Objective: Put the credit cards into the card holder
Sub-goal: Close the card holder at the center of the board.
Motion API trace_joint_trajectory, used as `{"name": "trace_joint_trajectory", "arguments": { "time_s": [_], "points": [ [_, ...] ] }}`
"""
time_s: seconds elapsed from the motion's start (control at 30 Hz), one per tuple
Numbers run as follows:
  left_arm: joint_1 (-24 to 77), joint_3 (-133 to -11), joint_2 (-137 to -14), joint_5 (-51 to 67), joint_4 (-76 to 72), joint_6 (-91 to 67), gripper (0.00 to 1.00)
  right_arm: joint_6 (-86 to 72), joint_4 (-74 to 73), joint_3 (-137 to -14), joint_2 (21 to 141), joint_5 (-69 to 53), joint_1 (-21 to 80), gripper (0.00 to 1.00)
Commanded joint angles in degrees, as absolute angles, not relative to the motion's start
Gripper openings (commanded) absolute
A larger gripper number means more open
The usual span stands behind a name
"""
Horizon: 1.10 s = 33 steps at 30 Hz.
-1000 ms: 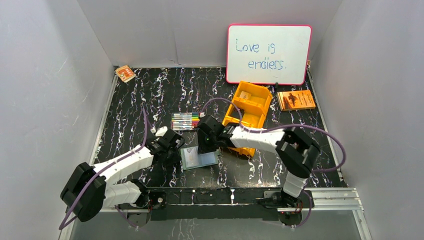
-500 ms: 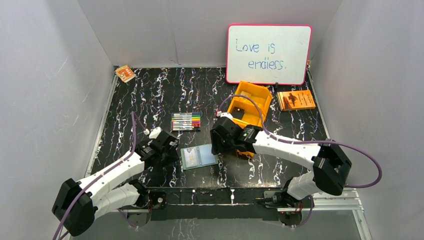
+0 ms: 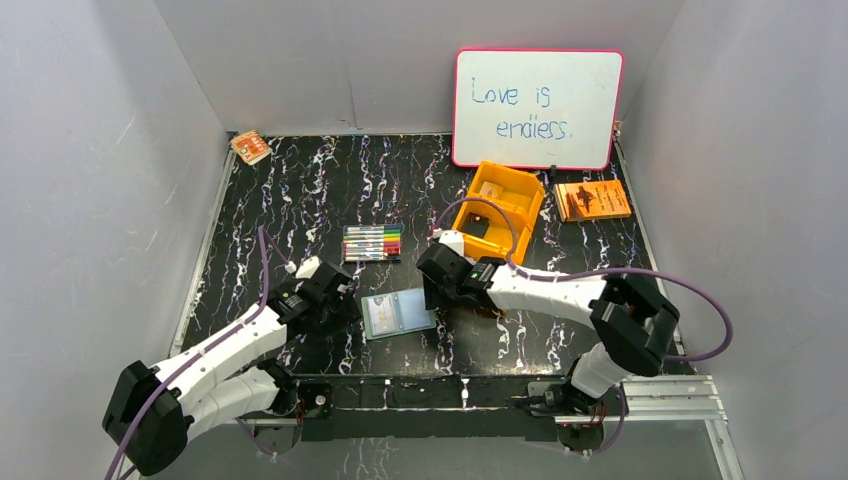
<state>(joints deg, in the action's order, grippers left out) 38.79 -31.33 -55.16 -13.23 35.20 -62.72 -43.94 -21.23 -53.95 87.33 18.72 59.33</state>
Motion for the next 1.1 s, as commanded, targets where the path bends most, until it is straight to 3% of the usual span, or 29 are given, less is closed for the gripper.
{"name": "trace_joint_trajectory", "arguments": {
  "time_s": [0.0, 0.1, 0.33, 0.67, 1.07],
  "points": [
    [38.54, -30.5, -53.92, -12.84, 37.18, -63.6, 0.63, -44.59, -19.69, -57.02, 89.92, 21.7, 59.27, 0.56],
    [38.5, -30.34, -53.96, -12.66, 37.16, -63.75, 0.63, -44.74, -19.86, -57.13, 90.34, 21.68, 59.16, 0.52],
    [38.55, -30.32, -54.14, -12.75, 37.0, -63.65, 0.62, -44.37, -19.51, -57.53, 91.46, 19.26, 58.92, 0.25],
    [38.5, -30.05, -54.4, -12.79, 36.78, -63.57, 0.61, -42.96, -20.79, -59.09, 90.48, 17.57, 58.97, 0.0],
    [38.57, -28.56, -55.37, -12.71, 35.12, -64.02, 0.57, -40.77, -9.61, -56.28, 82.71, -4.0, 59.06, 0.0]
  ]
}}
